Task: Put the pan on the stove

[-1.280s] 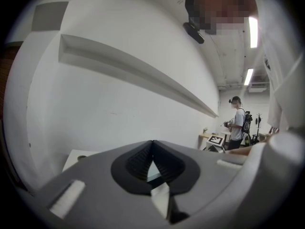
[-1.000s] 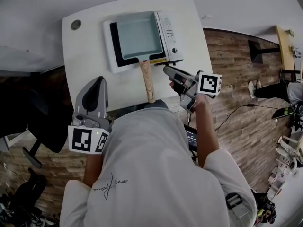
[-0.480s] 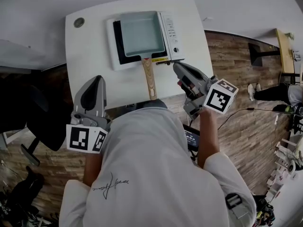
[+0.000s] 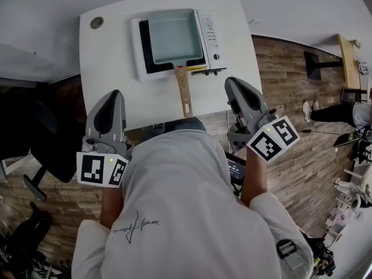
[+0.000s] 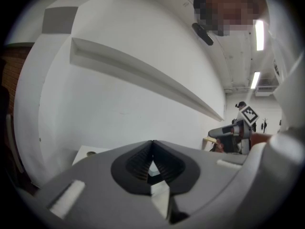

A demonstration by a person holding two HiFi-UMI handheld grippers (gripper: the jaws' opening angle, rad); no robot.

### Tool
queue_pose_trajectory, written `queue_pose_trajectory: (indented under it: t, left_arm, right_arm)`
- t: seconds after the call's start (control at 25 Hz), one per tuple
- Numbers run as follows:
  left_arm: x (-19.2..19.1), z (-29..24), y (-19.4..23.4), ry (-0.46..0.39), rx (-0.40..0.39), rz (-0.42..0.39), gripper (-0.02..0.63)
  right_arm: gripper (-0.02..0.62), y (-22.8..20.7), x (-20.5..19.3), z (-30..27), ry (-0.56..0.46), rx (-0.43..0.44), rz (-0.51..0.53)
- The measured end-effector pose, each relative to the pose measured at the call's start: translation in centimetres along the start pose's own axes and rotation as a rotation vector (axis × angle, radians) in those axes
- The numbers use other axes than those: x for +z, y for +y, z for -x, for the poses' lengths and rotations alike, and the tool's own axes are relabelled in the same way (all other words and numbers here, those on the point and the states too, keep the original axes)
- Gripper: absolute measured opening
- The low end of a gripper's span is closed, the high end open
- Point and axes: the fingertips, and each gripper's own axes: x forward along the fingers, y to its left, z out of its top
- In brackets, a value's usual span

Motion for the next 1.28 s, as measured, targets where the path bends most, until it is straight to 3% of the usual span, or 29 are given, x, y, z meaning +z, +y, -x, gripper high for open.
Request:
queue_pose_trajectory:
  t: [0.08,0.24,0.56,1.28]
  left_arm:
    - [0.1,0.2,0.1,-0.010,0.005,0.005,0.005]
    - [0.7,0.4,-0.5,-0.024,-0.009,-0.059,0.005]
    - [0.6,0.7,-0.4,-0.006,-0.005,-0.064,0.005]
    - [-0.8,0.7,0.1,0.026,-0.051,-0.033,0.005]
  right_arm:
    - [0.000,0.0,0.2,0.4,-0.007,-0.023,0.042]
    - [-0.002,0.1,0.6,0.6,-0.016,-0.051,0.133]
    - [-0.002,0.8,0.5,0.2,0.020,-0.038,0.250]
    - [-0.002,1.4,-0.7,-0.2,0.058,-0.057,0.258]
